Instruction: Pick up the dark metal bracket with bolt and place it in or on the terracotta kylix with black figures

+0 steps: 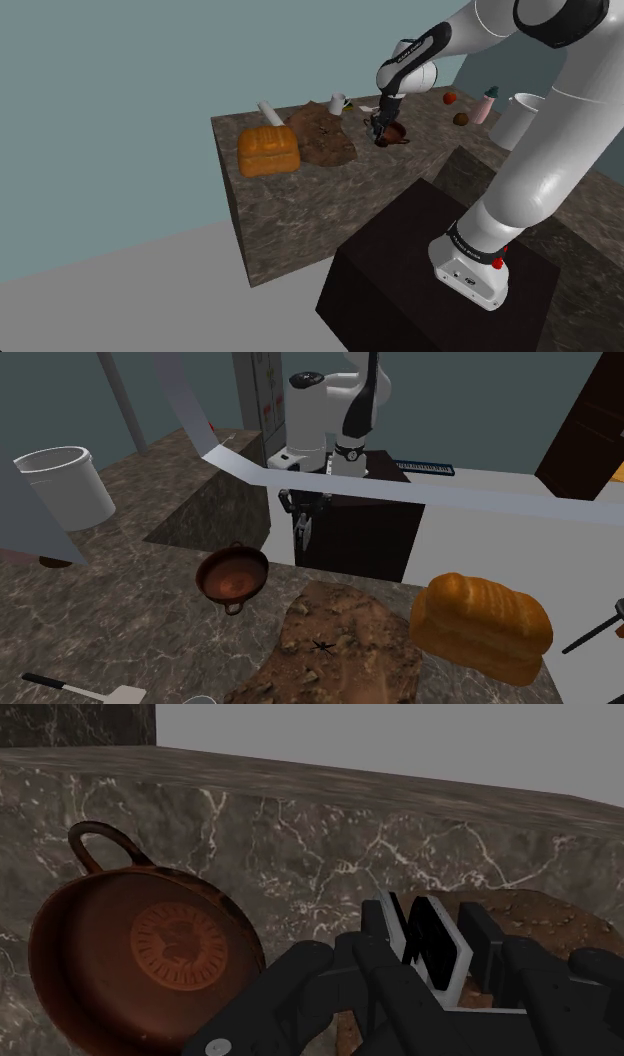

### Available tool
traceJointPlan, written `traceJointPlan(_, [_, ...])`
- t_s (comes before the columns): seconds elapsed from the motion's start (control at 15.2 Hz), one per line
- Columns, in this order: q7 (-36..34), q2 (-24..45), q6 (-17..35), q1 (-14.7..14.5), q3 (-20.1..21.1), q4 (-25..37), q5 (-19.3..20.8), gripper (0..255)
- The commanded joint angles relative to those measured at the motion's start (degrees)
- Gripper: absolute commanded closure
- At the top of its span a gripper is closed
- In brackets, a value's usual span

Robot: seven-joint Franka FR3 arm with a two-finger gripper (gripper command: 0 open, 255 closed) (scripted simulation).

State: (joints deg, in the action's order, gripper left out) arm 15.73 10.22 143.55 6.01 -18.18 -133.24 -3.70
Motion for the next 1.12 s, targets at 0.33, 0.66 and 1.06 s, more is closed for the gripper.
traceJointPlan(0.33, [0.3, -2.5, -4.5, 0.4, -0.9, 2.1, 1.3, 255])
traceJointPlan(0.66, [7.9, 3.8, -7.5, 4.7, -2.3, 11.0, -2.0, 255])
traceJointPlan(1.06, [15.5, 12.4, -12.4, 10.7, -2.8, 23.8, -5.7, 255])
